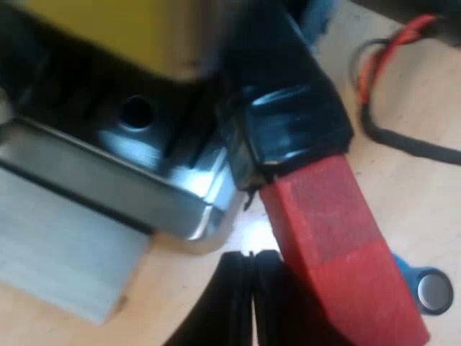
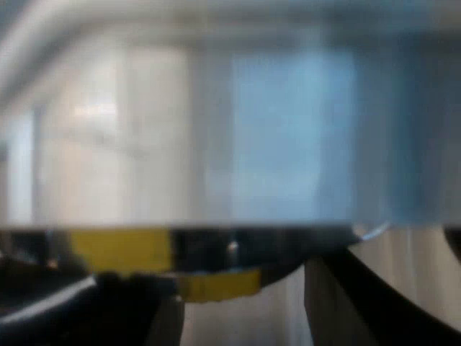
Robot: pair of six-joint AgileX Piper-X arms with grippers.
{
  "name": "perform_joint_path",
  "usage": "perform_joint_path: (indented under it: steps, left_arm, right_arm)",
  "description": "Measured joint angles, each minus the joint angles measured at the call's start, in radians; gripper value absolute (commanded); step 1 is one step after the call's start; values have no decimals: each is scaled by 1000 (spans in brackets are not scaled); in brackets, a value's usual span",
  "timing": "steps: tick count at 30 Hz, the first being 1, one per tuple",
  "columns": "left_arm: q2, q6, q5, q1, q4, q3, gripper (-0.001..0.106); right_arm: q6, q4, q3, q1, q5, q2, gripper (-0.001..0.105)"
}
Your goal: Put the handle in the coffee machine
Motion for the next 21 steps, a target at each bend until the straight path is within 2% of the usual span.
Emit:
perform_joint_path:
  steps: [4, 7, 9, 11, 17, 21]
  left_arm:
    - [-30, -42, 2, -13, -62, 79, 1]
    - [-62, -80, 4, -17, -93, 119, 1]
    - [-82, -83, 4, -17, -105, 126, 1]
    - [-100, -86, 4, -28, -106, 126, 1]
    - [-106, -124, -6, -68, -107, 126, 1]
    - [-106, -146, -10, -97, -109, 126, 1]
  right_arm:
    - [-42, 4, 2, 10, 53, -3, 43]
    - [-43, 67, 2, 20, 72, -25, 43]
    - [-14, 141, 10, 23, 51, -54, 43]
    - [48, 247, 25, 25, 7, -96, 43]
    - [167, 506, 75, 49, -63, -213, 43]
    - [204, 569, 117, 71, -122, -278, 43]
